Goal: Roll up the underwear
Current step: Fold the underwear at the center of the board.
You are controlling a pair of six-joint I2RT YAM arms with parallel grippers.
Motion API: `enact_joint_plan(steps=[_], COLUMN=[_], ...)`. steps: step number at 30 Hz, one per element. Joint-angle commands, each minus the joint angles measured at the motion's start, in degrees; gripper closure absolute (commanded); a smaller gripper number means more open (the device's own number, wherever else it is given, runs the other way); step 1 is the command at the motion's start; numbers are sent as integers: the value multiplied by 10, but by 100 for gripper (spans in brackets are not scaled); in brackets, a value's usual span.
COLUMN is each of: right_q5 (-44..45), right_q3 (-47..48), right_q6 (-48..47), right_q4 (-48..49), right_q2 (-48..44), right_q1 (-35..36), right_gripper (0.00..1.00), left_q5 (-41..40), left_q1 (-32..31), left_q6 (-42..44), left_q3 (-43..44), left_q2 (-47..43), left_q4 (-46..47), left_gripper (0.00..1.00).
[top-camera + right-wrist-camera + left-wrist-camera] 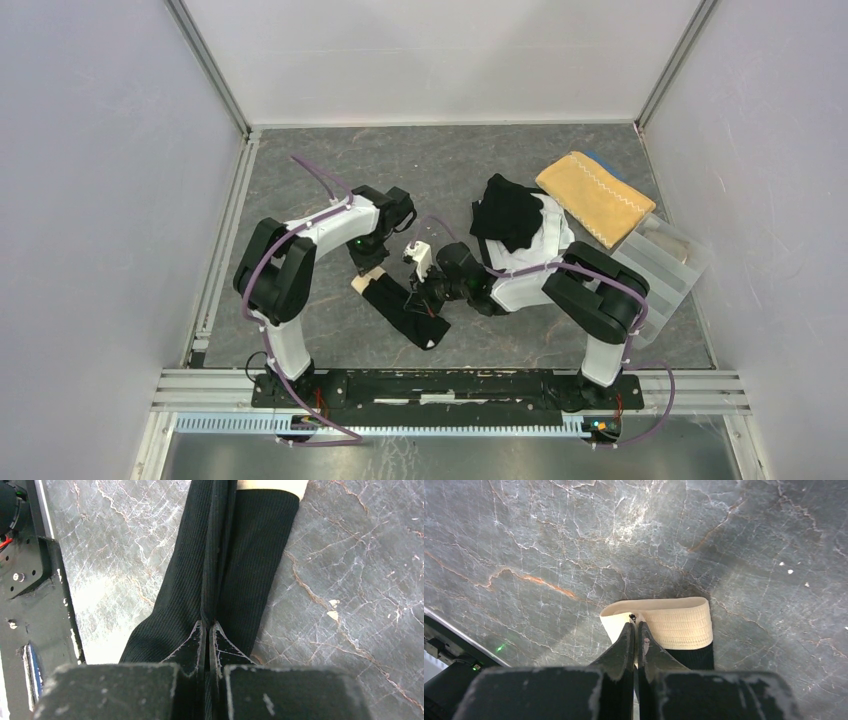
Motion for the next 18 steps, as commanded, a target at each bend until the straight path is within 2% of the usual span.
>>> enact_joint_plan(steps=[1,18], right_q5=[26,40], right_q3=[-14,-17], right_q6=[-23,-19], right_q4=[-97,-95], right_q2=[22,31], right_q1=[16,28], right_gripper=[100,100], left_q5=[-69,-22], left_q1=[2,-6], left_q6=[4,3], left_q3=[26,44], left_q2=[3,8], left_q4=[11,49], left_gripper=[98,98])
